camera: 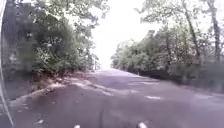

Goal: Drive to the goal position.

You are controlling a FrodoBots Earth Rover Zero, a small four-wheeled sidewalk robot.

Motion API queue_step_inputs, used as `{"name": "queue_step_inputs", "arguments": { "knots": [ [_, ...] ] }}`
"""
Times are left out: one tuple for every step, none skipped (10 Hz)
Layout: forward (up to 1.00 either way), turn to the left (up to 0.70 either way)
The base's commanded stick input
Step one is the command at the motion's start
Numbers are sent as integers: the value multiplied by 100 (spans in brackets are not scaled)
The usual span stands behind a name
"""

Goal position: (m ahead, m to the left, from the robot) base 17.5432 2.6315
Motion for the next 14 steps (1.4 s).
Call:
{"name": "queue_step_inputs", "arguments": {
  "knots": [
    [70, 0],
    [70, 0],
    [70, 0],
    [70, 0],
    [70, 0],
    [70, 0],
    [70, 0],
    [70, 0],
    [70, 0],
    [70, 20],
    [70, 34],
    [70, 22],
    [70, 7],
    [70, 0]
  ]
}}
